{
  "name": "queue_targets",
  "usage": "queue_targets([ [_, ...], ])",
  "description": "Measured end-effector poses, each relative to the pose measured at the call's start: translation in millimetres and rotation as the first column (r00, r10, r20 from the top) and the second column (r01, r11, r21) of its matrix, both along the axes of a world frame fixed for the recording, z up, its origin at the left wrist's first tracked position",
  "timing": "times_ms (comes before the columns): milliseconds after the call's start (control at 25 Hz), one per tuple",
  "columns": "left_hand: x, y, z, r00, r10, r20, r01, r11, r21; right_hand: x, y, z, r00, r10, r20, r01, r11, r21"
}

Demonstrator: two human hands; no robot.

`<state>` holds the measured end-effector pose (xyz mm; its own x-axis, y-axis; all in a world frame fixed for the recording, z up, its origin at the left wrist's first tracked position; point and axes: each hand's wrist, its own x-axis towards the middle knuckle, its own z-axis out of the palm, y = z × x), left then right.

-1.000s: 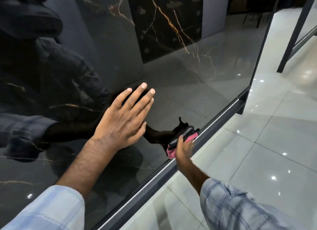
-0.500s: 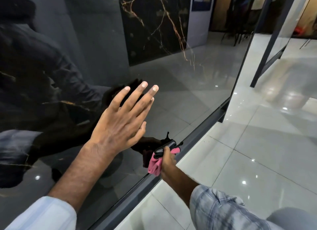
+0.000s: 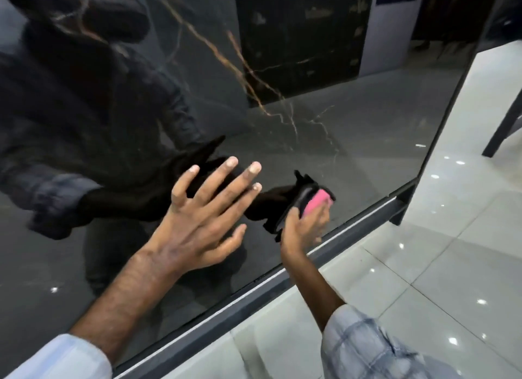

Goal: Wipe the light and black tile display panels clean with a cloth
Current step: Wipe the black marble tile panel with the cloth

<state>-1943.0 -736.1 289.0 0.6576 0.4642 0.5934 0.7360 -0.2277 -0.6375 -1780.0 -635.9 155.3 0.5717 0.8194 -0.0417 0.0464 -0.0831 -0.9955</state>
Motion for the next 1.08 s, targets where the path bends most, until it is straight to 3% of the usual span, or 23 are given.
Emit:
queue_targets([
  [120, 29, 27, -8, 0.994, 0.109, 0.000, -0.109, 0.994, 0.012, 8, -10, 49, 0.901, 0.000, 0.434, -0.205, 0.882, 0.425],
  [200, 33, 33, -17, 0.981, 0.190, -0.030, -0.190, 0.982, 0.002, 26, -3, 46, 0.844, 0.002, 0.536, -0.322, 0.802, 0.503],
  [280, 32, 35, -23, 0.963, 0.261, -0.075, -0.261, 0.965, 0.008, 46, 15, 21, 0.828, -0.012, 0.560, -0.317, 0.814, 0.487],
  [360, 30, 37, -26, 0.948, 0.306, -0.083, -0.307, 0.952, 0.008, 56, 24, -10, 0.911, 0.033, 0.411, -0.200, 0.907, 0.371],
  [440, 30, 39, -26, 0.933, 0.346, -0.099, -0.346, 0.938, 0.011, 58, 21, -33, 0.995, 0.069, 0.068, -0.080, 0.984, 0.162],
  [520, 28, 37, -29, 0.928, 0.357, -0.105, -0.359, 0.933, 0.000, 55, 12, -48, 0.949, 0.052, -0.311, -0.106, 0.982, -0.159],
  [600, 28, 34, -30, 0.927, 0.361, -0.100, -0.366, 0.930, -0.036, 45, 7, -61, 0.859, -0.016, -0.512, -0.188, 0.919, -0.346],
  [800, 37, 32, -37, 0.908, 0.413, -0.072, -0.419, 0.901, -0.113, 47, 8, -52, 0.803, -0.098, -0.588, -0.274, 0.815, -0.510],
  [960, 35, 33, -37, 0.907, 0.410, -0.095, -0.420, 0.898, -0.129, 50, 9, -43, 0.705, -0.173, -0.688, -0.275, 0.827, -0.490],
  [1000, 35, 35, -39, 0.909, 0.406, -0.088, -0.415, 0.902, -0.120, 47, 7, -37, 0.725, -0.170, -0.667, -0.259, 0.831, -0.493],
  [1080, 35, 40, -46, 0.916, 0.396, -0.063, -0.400, 0.913, -0.078, 40, 7, -26, 0.880, -0.019, -0.474, -0.209, 0.881, -0.424],
])
